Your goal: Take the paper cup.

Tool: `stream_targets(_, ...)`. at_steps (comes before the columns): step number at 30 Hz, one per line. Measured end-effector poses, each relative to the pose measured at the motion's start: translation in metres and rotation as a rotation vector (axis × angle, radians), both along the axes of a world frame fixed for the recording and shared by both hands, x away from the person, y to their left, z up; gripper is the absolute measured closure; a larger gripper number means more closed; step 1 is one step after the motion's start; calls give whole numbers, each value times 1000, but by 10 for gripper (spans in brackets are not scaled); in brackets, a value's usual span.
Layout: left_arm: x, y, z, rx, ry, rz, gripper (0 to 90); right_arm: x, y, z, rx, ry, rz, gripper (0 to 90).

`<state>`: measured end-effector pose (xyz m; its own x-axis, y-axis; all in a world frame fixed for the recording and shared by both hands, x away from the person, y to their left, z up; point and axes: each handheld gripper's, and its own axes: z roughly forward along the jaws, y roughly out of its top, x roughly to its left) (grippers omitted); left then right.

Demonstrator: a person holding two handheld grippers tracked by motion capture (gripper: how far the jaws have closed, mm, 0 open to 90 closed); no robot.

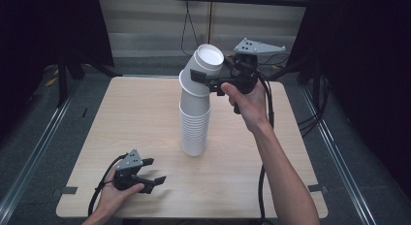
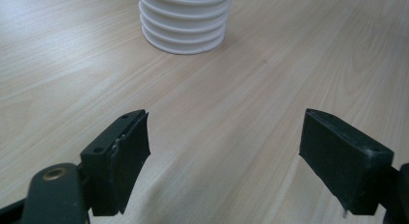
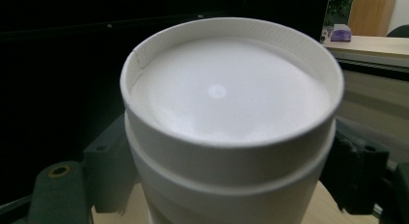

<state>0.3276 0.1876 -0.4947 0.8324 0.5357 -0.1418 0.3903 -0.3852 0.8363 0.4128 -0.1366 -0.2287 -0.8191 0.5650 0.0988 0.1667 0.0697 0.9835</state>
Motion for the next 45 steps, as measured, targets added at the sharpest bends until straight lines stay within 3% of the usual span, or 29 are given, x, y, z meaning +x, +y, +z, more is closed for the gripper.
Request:
stream_targets(5, 0, 0, 0, -3, 3, 1, 176, -3, -4, 2, 30, -12, 8, 188)
stream_targets(16, 0, -1, -1, 0, 7, -3, 176, -15, -22, 5, 44, -29, -10, 188)
stream_targets(29, 1, 0, 1, -12, 0, -1, 174, -35, -53, -7, 46, -28, -57, 188)
stream_targets(33, 0, -1, 3, -26, 6, -2, 169, -45, -58, -17, 17, -20, -59, 188)
stream_targets(40, -1, -5, 8, -28, -11, -19, 159, -48, -66, -35, 8, 16, -69, 189)
stream_targets(45, 0, -18, 20, -39, -23, -37, 158, -53, -69, -53, -3, 34, -67, 189)
